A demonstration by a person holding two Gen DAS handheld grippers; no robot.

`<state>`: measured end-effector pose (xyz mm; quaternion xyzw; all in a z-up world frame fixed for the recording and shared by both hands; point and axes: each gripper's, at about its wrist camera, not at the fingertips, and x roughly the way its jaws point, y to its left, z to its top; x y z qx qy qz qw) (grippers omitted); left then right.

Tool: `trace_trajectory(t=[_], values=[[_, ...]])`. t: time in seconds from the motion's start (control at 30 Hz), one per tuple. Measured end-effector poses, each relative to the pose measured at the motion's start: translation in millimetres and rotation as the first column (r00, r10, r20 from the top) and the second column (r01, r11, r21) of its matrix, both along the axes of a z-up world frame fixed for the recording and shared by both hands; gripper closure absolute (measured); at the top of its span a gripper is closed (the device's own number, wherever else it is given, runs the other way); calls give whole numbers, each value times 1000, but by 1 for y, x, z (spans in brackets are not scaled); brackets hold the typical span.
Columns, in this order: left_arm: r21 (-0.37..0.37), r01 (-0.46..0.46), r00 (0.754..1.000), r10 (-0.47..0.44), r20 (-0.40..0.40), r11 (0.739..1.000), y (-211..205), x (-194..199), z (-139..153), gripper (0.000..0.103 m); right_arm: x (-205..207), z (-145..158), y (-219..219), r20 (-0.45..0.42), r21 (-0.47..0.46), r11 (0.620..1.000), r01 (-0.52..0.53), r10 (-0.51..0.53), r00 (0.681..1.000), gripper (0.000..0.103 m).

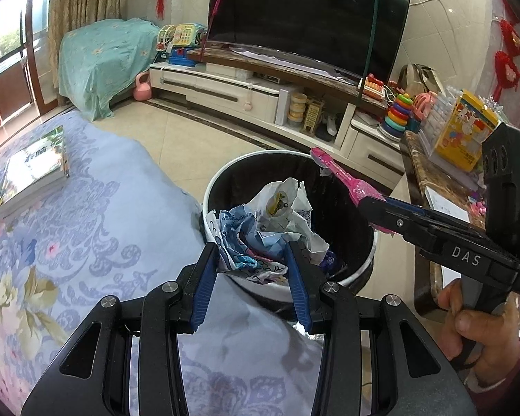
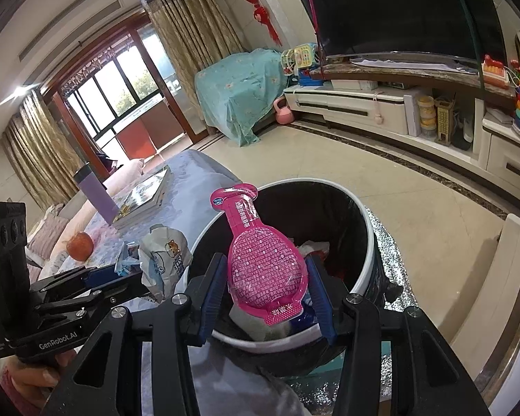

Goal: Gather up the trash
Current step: 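Carry the crumpled wrapper and pink package over the trash bin, then lower both tools into the bin and open them to release the trash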

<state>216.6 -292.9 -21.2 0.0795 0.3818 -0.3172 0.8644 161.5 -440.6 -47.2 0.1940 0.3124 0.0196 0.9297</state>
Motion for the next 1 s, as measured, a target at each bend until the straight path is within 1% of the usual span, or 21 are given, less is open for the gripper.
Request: trace_trajectory(t=[1.0], values=[[51,6,1000,-6,-13,999,-31,24,-12,64,27,-4,-21,-51,-6,1000,5,-6,999,56]])
